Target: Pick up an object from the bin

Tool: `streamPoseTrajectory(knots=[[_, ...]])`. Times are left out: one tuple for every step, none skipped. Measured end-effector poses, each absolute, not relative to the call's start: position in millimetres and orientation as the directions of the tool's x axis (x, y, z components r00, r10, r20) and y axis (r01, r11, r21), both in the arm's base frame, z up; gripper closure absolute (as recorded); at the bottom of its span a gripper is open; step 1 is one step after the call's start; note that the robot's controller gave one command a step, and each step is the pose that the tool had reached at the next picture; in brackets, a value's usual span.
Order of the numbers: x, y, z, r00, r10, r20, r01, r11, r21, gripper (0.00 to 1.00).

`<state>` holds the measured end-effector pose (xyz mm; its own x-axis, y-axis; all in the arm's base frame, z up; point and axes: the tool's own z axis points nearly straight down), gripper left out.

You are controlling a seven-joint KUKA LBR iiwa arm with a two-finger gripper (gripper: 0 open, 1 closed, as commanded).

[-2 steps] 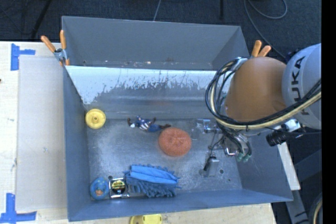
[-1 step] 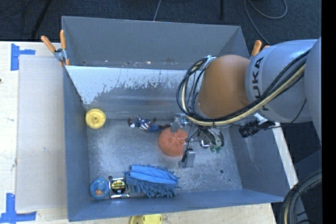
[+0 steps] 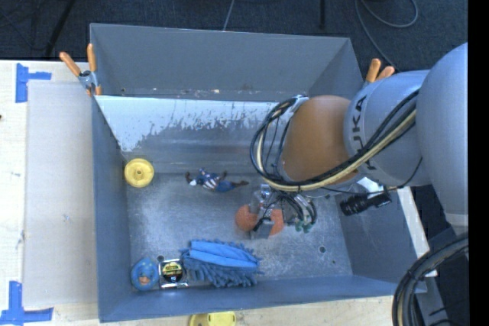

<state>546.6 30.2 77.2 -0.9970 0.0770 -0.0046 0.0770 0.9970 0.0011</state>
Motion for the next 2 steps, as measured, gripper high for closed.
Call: streamPoseTrajectory(knots=[[546.6, 30, 77, -0.997, 0.077, -0.005, 0.077, 0.997, 0.001, 1.0], [558.8, 40, 191, -0.997, 0.074, -0.001, 0.074, 0.997, 0.001, 1.0]])
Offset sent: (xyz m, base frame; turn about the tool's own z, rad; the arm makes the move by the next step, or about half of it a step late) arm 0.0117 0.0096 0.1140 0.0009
